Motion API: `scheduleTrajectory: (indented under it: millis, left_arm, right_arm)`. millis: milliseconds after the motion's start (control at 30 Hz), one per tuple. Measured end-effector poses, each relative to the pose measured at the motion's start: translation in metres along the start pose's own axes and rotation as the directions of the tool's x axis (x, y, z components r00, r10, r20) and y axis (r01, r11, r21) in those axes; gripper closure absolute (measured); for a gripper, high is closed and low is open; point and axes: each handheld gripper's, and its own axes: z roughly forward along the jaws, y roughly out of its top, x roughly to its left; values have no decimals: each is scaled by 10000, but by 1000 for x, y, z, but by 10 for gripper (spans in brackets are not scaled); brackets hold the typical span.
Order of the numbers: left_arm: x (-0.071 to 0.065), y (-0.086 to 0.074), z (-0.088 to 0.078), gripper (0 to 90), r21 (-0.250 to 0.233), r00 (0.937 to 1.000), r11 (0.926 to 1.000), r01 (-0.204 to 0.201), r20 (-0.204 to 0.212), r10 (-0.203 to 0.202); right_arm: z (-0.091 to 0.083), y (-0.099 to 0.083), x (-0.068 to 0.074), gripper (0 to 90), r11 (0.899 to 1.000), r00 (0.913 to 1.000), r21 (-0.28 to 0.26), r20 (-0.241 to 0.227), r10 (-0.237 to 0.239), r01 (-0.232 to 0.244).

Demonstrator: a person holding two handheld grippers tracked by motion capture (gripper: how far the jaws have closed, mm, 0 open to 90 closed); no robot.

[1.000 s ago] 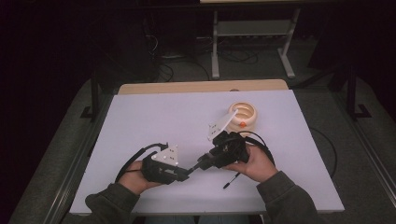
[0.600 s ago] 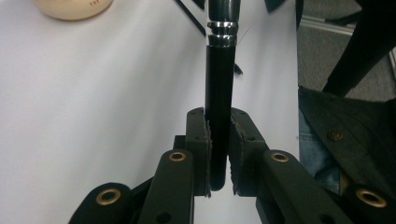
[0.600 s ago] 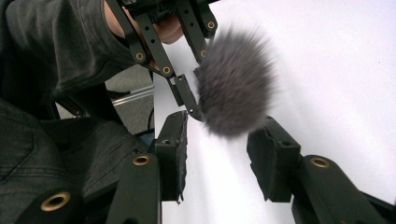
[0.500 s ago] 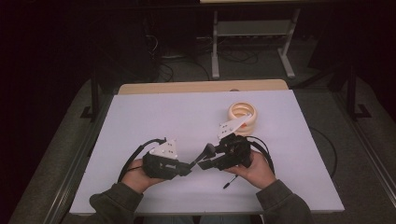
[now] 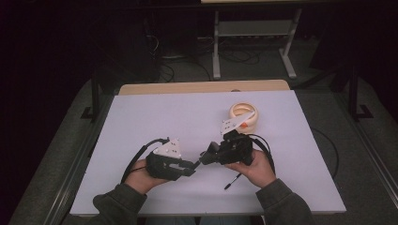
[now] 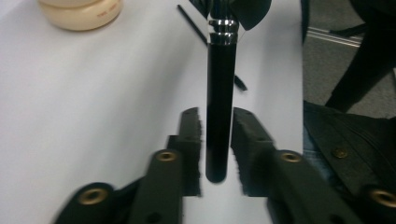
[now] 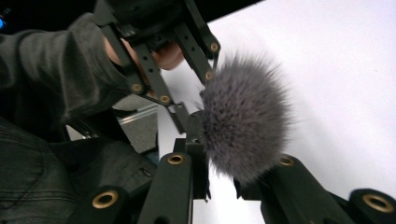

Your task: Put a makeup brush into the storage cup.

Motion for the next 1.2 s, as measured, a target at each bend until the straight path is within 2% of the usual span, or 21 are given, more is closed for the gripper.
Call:
scheduleTrajectory:
  millis: [100, 367, 433, 500, 567, 700, 1200]
  left_arm:
    - [0, -2, -1, 656, 1, 9998, 10000, -54, -170, 54]
    - [1, -12, -5, 613, -193, 9984, 9994, 287, -482, -296]
    - [0, -15, -4, 607, -303, 9977, 9985, 452, -495, -467]
    - [1, -17, -3, 597, -170, 9975, 9987, 479, -503, -487]
    - [1, -19, -2, 591, -291, 9965, 9974, 655, -504, -669]
    - [2, -22, -3, 583, -185, 9963, 9982, 579, -623, -589]
    - [6, -36, -8, 553, -663, 9923, 9938, 898, -793, -950]
  right_arm:
    - [-3, 0, -1, 771, 9996, 9997, 262, 212, 129, -135]
    - [-14, 2, -8, 772, 9970, 9957, 657, 857, 361, -418]
    - [-17, 3, -9, 772, 9966, 9938, 741, 1082, 275, -357]
    - [-21, 4, -10, 772, 9962, 9927, 776, 1165, 300, -393]
    - [-24, 5, -12, 772, 9959, 9915, 817, 1269, 289, -395]
    - [-31, 7, -14, 772, 9953, 9876, 841, 1531, 355, -489]
    - [-59, 13, -33, 772, 9929, 9709, 871, 2322, 585, -807]
